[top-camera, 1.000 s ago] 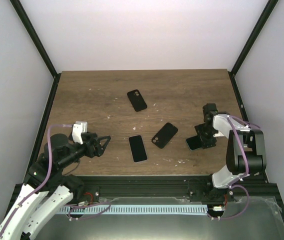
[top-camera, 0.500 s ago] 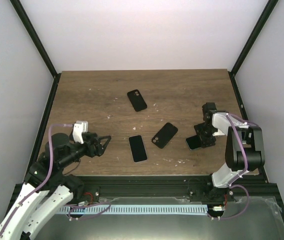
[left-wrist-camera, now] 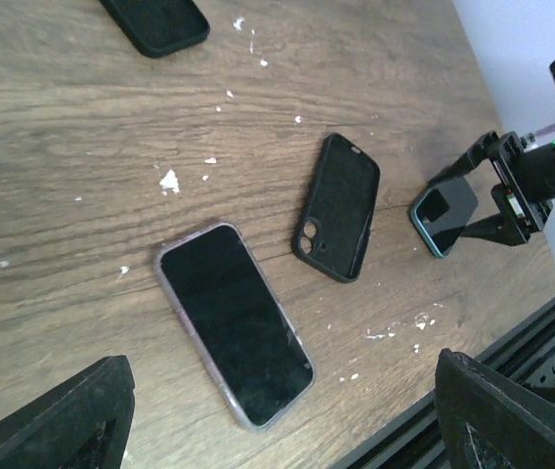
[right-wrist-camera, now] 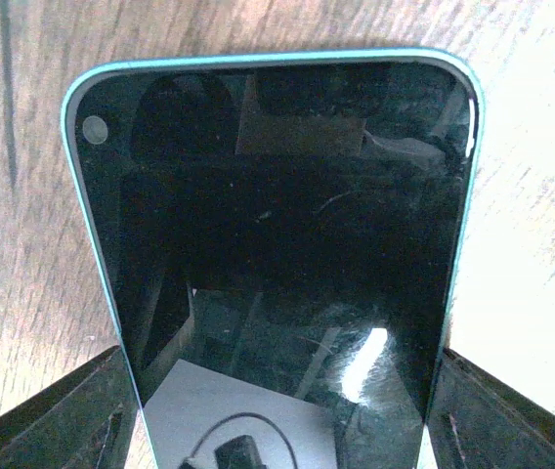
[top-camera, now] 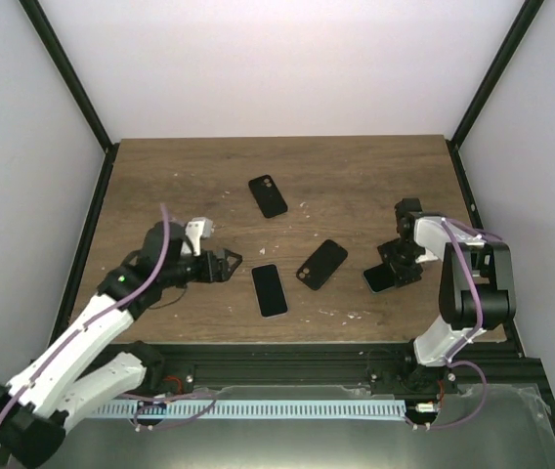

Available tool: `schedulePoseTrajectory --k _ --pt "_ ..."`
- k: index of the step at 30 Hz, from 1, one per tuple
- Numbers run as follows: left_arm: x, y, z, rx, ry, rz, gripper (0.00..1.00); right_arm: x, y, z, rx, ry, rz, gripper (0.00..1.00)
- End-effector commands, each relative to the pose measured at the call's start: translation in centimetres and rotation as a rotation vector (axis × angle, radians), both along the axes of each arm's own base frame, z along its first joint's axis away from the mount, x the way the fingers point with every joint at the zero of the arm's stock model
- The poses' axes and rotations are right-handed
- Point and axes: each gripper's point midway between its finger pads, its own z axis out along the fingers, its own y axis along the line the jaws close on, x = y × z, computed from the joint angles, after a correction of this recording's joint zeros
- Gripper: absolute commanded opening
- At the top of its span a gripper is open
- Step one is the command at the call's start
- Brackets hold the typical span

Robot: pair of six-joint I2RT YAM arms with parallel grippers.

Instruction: Put the phone into the phone case

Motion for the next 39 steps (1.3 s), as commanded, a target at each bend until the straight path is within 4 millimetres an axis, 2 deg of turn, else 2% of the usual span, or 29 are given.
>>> schedulePoseTrajectory --k 1,5,9,14,19,21,24,30,39 --pt "2.6 -3.5 0.7 -0.095 0.01 -0.053 0.85 -0.5 -0.3 -2.6 -0.005 0.036 0.091 0.71" --pt "5.0 -6.5 -1.2 -0.115 0.068 -0.094 0.83 0.0 -0.3 -2.4 -0.01 -0.011 0.177 0.7" --pt "6.6 -10.3 -3.3 -0.128 0.118 -0.147 0.82 0.0 0.0 -2.8 -0.004 -0.043 0.248 0.69" --pt "7.6 -14.9 -6.4 -0.131 0.165 -0.201 0.81 -0.4 0.3 -3.5 0.009 -0.048 0.306 0.68" --pt "8.5 -18.3 -8.2 -0.177 0.206 -0.238 0.81 -0.3 0.5 -3.5 0.017 -0.068 0.344 0.67" --pt "8.8 -19.3 -9.6 -0.172 0.235 -0.25 0.81 -0.3 0.5 -3.4 0.015 -0.074 0.352 0.67" --pt "9.1 -20.2 -11.1 -0.177 0.264 -0.259 0.81 -0.2 0.7 -3.2 0.021 -0.094 0.362 0.67" --pt "9.1 -20.4 -14.4 -0.157 0.333 -0.241 0.8 0.1 1.2 -2.8 0.039 -0.138 0.388 0.67" --pt "7.3 -20.3 -16.5 -0.186 0.381 -0.231 0.8 0.6 1.3 -2.2 0.033 -0.18 0.442 0.67"
